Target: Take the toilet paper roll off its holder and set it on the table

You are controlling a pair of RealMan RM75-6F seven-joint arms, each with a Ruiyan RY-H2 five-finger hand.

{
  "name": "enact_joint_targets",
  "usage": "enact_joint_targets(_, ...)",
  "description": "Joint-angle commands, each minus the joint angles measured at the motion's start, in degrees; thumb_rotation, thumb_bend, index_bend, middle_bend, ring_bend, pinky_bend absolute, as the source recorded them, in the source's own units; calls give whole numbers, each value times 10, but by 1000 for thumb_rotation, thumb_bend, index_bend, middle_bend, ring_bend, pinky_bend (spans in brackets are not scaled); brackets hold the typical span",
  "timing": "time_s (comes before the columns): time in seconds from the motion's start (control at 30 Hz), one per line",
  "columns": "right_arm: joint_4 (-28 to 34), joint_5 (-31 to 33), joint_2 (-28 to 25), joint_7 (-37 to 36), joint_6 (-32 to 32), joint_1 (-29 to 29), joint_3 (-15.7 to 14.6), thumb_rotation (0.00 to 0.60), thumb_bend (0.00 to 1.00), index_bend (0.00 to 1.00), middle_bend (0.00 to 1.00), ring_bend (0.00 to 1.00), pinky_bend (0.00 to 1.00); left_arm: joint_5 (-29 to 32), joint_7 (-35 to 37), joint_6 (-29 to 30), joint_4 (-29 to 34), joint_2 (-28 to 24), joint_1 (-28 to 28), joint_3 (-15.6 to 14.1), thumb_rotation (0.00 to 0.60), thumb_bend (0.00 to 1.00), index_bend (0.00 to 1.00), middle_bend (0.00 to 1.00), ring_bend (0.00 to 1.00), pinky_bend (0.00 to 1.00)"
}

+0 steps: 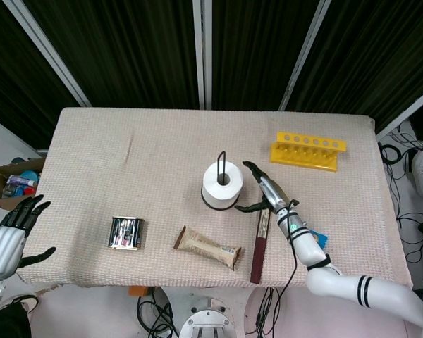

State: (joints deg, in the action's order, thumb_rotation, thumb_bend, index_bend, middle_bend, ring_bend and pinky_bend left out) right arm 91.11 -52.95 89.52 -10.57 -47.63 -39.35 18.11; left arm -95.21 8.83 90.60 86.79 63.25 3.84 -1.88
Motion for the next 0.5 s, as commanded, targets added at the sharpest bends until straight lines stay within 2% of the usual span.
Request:
enact_joint_targets(0.03, -13, 4, 13, 9, -3, -8, 1, 600, 0, 0, 0, 0, 0, 0, 2, 0, -1, 0, 0, 0, 600, 112, 126, 68, 57, 218)
enact_joint_targets(0.5, -88, 44, 84, -5, 33, -52, 28, 600, 0, 0, 0, 0, 0, 5, 18, -3, -11, 0, 1, 1, 600, 112, 129, 68, 57, 218)
